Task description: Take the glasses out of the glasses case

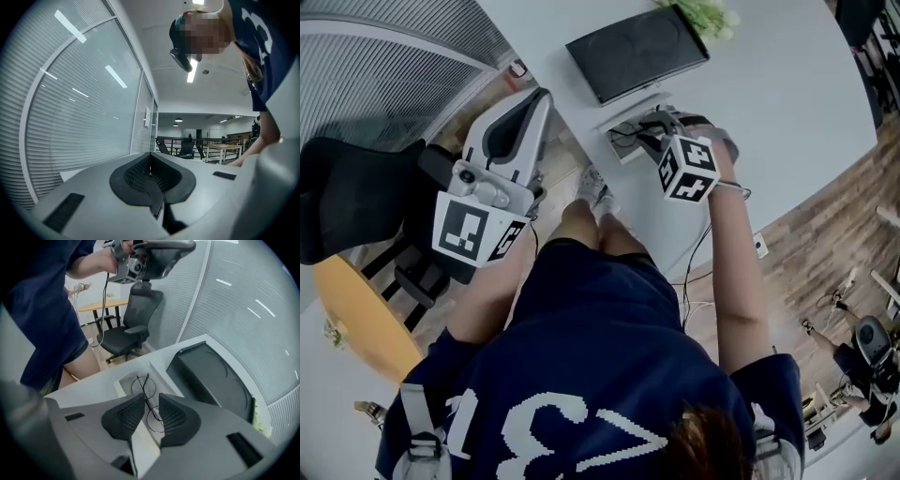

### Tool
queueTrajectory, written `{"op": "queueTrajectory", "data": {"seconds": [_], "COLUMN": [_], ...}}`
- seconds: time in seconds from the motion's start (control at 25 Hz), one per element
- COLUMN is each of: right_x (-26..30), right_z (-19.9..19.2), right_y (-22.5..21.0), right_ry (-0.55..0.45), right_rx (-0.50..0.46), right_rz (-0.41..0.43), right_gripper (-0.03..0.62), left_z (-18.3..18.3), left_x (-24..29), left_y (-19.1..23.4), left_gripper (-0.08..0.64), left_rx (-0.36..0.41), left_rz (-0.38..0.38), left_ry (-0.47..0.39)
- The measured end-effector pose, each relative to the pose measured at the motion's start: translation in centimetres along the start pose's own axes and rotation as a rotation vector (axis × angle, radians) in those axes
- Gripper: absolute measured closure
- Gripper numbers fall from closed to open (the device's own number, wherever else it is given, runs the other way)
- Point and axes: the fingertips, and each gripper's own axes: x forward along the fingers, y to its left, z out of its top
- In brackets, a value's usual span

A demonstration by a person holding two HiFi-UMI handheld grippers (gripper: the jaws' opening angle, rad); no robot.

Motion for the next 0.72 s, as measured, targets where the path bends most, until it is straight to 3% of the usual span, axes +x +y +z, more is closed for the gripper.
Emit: {"op": "queueTrajectory", "data": {"seconds": [0.16,0.32,0.72], "right_x": [2.2,3.1,-0.2], "right_z": [-1.1,-1.4,-0.2], "right_y": [0.5,0.9,1.7], "right_ry": [0.071,0.117,0.051], "right_rx": [-0.057,-0.116,-0.173], "right_rz": [0.059,0.076,0.051], "right_gripper": [0.468,0.543,0.565], "left_z": [-0.6,-0.7,0.3], "left_x": [-1.0,-1.9,-2.4], "left_y": [1.2,1.4,2.2], "left_gripper": [0.546,0.546,0.546], "left_rx": [-0.002,-0.005,0.005], "left_rz": [0.044,0.068,0.075], "left_ry": [0.011,0.015,-0.002]}}
